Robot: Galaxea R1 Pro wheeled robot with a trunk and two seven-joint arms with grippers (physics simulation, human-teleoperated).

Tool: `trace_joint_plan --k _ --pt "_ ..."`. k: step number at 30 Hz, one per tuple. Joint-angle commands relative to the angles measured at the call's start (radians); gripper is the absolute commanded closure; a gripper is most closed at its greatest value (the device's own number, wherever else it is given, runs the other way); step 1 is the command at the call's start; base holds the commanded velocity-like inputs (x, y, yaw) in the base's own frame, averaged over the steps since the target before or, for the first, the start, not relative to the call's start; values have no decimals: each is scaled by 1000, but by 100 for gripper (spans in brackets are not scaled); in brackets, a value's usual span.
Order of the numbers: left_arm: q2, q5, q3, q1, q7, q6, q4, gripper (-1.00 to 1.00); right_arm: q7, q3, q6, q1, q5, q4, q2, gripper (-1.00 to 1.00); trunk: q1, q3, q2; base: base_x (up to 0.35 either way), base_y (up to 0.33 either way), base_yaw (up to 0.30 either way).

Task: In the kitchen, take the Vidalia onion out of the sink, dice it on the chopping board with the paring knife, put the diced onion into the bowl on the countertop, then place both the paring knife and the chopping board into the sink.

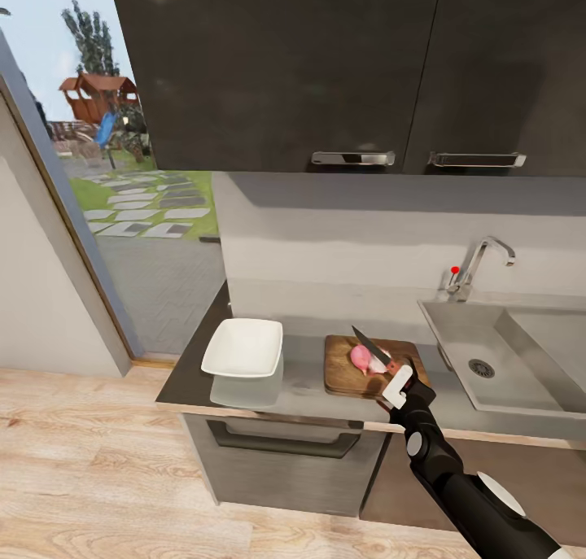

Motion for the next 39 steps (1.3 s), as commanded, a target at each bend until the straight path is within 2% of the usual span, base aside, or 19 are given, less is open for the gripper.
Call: trace_joint_plan --k 1,39 --pt "2 7 -7 0 8 -2 -2 -100 -3 4 7 -1 -5 -1 -2 100 1 -2 -2 0 0 0" --pt "2 7 -7 0 8 -2 2 -100 -5 4 7 -1 -4 -1 -2 100 1 -2 -2 0 0 0"
